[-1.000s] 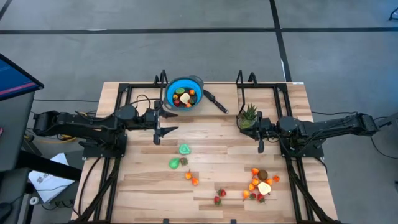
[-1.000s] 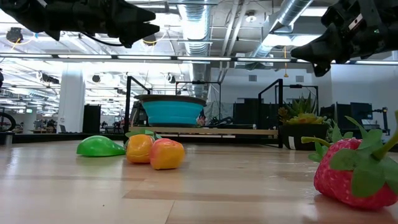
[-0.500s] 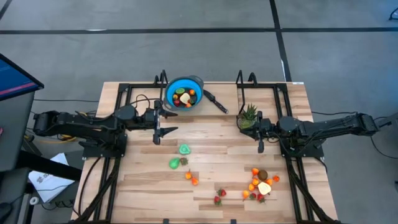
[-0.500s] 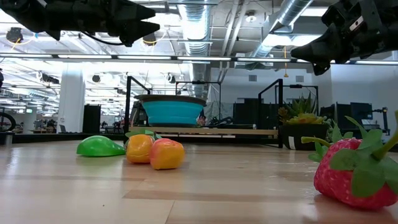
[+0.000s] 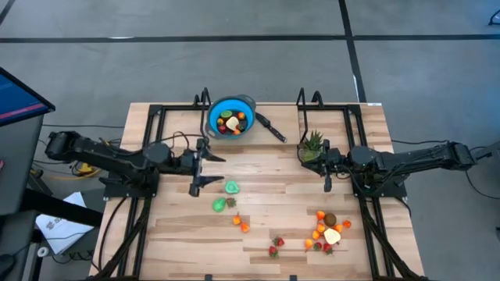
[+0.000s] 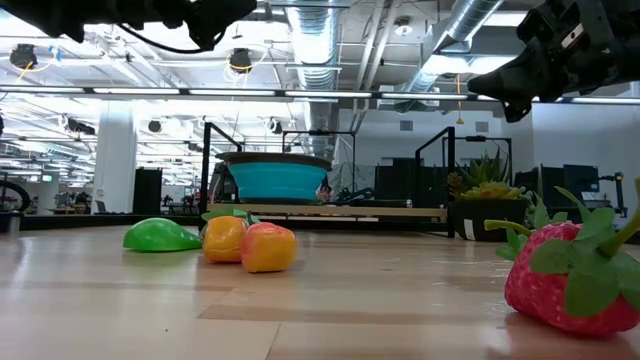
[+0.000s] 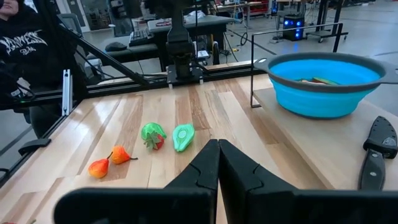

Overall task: Pick & Place Fruit
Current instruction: Put the avocado into the basket

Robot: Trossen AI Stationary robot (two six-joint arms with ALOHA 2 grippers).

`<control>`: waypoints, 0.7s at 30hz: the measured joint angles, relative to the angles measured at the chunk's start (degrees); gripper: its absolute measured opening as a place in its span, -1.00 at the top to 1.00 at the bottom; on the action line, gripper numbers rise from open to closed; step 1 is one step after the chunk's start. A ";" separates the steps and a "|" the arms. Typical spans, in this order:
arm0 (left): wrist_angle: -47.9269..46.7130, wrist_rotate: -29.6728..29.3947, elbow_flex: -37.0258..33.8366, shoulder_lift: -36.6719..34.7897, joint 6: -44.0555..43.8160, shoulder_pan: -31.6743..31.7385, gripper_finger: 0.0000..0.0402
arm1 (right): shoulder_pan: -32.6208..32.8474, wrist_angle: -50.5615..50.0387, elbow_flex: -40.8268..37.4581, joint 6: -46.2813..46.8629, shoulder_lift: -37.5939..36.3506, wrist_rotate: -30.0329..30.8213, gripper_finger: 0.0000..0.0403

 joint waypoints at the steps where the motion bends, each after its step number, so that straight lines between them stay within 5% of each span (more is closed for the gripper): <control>1: 0.00 -1.12 0.24 0.92 0.72 -0.92 -0.24 | 0.00 0.00 0.00 0.07 0.00 0.00 0.99; 8: -0.10 -7.13 0.86 7.85 7.17 -3.69 -0.24 | -0.02 0.00 0.00 0.06 0.00 0.00 0.99; 21: -4.87 -6.88 0.86 22.06 7.37 -2.48 -0.24 | -0.02 0.00 0.00 0.05 0.00 0.00 0.99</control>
